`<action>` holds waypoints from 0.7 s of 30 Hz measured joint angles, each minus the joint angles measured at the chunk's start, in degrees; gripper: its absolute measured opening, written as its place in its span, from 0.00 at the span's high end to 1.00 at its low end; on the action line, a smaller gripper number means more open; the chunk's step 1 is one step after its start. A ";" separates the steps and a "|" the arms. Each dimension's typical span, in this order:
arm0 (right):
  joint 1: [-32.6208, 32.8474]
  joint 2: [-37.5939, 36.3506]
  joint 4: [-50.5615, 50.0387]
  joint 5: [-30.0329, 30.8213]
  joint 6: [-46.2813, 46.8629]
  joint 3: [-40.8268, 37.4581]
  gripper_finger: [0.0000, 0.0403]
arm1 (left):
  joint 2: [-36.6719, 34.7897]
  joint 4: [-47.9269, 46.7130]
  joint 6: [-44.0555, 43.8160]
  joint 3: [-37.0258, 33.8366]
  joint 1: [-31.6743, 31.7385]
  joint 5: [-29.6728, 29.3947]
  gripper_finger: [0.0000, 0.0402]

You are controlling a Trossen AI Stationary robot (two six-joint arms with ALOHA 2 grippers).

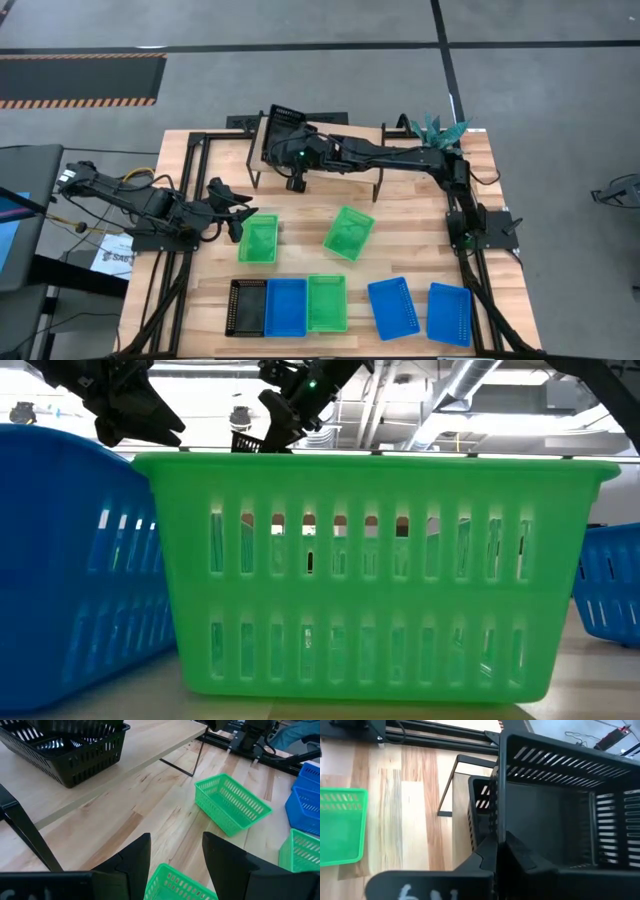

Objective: Stack baskets on shelf by color
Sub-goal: Stack the top black bin on the black bin, then stack the top black bin on the black bin on the shelf

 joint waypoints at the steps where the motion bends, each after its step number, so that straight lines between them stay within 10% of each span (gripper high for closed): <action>1: -0.02 0.00 0.02 0.00 -0.06 0.02 0.90 | 0.00 0.01 -0.02 0.00 0.00 0.00 0.58; 21: 0.43 0.00 -2.87 1.50 -2.53 3.77 0.64 | 0.00 -0.43 -0.10 0.00 0.00 0.92 0.58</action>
